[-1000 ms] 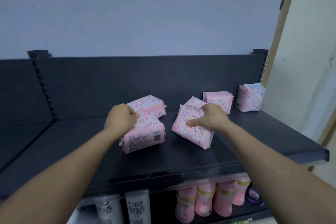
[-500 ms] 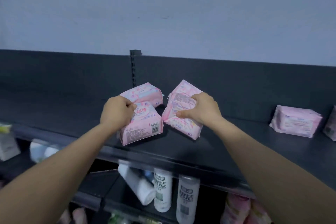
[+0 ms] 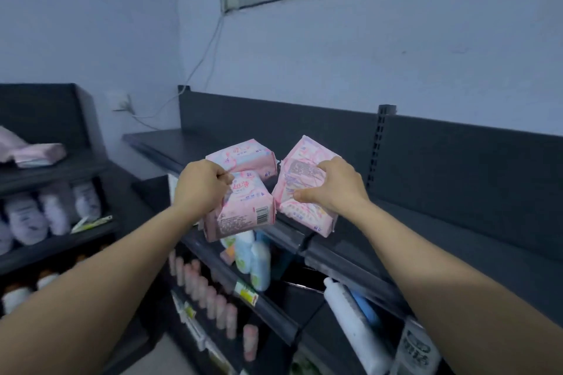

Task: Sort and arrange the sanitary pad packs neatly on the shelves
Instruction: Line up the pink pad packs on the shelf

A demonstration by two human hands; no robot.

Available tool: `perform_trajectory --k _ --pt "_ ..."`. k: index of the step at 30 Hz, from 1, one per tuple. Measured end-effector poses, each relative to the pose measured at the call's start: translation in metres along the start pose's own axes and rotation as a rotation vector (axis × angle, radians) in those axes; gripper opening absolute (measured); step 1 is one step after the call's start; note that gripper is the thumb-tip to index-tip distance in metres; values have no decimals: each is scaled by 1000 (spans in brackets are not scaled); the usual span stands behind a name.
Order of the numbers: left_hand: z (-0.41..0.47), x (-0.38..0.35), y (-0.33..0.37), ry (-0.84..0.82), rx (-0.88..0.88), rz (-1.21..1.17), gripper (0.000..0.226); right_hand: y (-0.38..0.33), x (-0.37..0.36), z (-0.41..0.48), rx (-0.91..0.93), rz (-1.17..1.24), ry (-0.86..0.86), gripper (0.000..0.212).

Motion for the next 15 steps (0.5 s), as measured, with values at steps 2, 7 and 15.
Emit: perform_trajectory --k 2,7,15 --pt "8 18 -32 16 28 33 29 -32 -23 11 43 15 -19 52" --pt "31 61 -113 59 122 96 31 -113 -77 37 151 41 -52 55" --pt "55 121 -236 113 185 210 32 -230 -170 66 281 89 -126 60"
Point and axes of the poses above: each hand's wrist, its own z-axis towards the middle knuckle, its own x-axis out of the back of the hand, y = z × x, the point moved 1 cm from there along z, towards the middle knuckle, and after that the axes turned 4 degrees about y, right-handed, at the moved point
